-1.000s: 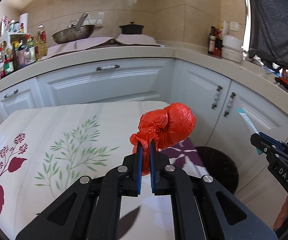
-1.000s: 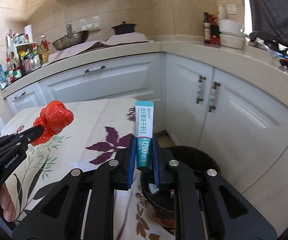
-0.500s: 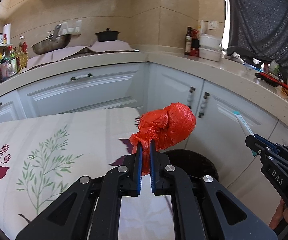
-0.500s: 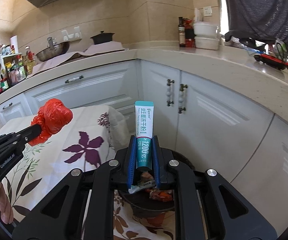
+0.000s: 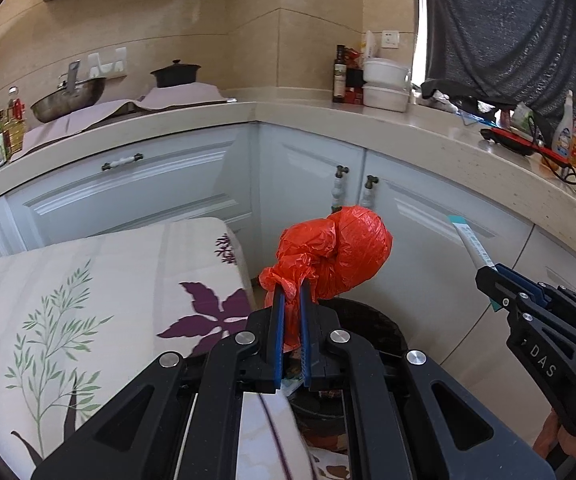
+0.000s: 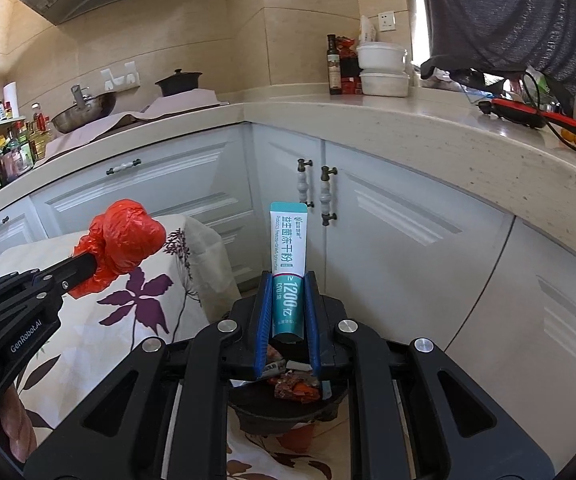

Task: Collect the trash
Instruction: 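Carry the red bag and toothpaste tube over the black bin and open both tools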

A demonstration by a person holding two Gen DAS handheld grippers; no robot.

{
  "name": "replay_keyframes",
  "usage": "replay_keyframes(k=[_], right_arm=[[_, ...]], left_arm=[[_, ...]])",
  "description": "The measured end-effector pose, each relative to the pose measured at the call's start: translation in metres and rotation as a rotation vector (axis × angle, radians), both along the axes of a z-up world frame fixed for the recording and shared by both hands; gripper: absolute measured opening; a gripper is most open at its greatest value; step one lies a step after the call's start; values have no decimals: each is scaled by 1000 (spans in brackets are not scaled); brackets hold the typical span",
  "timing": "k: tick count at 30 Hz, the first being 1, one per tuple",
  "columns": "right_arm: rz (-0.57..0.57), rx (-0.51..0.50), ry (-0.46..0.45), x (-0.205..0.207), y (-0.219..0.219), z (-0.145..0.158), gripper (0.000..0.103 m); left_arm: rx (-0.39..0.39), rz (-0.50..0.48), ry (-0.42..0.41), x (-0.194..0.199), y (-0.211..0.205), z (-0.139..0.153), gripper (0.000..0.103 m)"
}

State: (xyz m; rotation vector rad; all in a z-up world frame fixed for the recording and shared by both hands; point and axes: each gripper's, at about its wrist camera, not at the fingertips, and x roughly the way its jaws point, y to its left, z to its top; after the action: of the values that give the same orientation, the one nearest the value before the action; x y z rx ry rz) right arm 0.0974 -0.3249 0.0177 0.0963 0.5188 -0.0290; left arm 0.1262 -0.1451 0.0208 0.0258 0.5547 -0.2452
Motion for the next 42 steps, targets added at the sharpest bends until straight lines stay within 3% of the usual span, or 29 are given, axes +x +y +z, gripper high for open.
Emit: replay_keyframes(k=[20,38,39,40,42], right_arm=[[-51,-1,5,10,-18,-16,15],[-34,2,49,47,-18,-46,17],[-28,4,53,50,-18,-48,22],[-25,5,57,54,-17,-50,36],[-30,5,64,59,-16,-55,44]], left_arm=[[14,-32,24,24,-32,-17,7],[48,-7,115,59,-51,-51,8],[58,-5,129,63,-53,-54,8],[63,-3,140,66,-54,-56,11],[58,8,172,72,-53,-62,17]])
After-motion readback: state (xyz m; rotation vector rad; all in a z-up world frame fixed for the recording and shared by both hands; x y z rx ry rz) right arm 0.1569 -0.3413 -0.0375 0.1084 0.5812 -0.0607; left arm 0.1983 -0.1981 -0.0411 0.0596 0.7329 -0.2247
